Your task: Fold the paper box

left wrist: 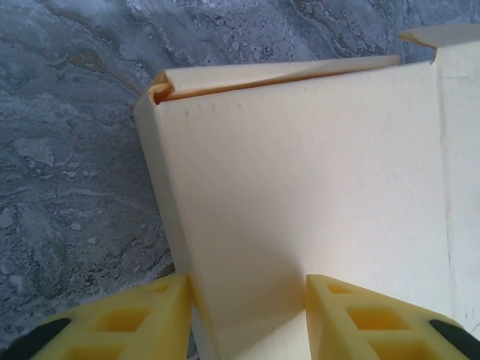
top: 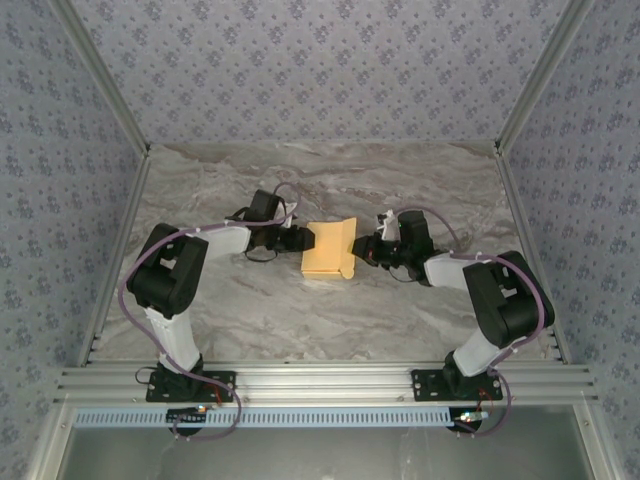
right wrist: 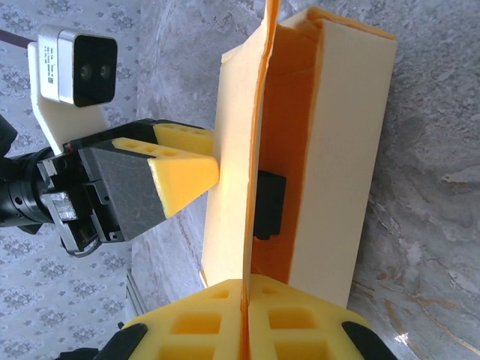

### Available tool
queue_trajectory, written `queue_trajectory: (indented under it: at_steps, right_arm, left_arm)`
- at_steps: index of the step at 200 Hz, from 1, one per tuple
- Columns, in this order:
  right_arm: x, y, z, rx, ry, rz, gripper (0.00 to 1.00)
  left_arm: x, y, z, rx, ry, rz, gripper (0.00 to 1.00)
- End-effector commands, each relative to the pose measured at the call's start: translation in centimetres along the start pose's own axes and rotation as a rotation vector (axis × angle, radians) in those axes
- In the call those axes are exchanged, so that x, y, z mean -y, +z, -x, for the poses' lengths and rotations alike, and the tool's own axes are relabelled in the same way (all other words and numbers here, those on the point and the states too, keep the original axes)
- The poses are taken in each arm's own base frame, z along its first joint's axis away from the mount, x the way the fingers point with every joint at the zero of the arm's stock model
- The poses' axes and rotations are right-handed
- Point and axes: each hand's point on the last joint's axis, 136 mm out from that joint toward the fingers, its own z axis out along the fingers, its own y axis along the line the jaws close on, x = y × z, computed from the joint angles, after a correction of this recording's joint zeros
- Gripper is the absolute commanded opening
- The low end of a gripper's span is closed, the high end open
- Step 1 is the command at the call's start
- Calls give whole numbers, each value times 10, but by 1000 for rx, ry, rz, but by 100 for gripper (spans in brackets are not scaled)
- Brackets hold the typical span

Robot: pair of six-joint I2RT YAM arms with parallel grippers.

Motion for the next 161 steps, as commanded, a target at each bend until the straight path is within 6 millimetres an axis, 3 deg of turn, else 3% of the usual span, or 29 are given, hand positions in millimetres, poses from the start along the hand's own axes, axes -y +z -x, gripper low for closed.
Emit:
queue_trajectory:
  at_steps: [1, 50, 161]
  right_arm:
    - [-21, 0, -1, 3, -41, 64, 9]
    - [-37, 3, 2, 17, -63, 80, 9]
    - [-71, 21, 5, 43, -77, 82, 9]
  left_arm:
    - [-9, 4, -12, -34, -30, 8, 39]
    - [-10, 3, -11, -31, -55, -28, 33]
    - [-28, 0, -11, -16, -115, -75, 33]
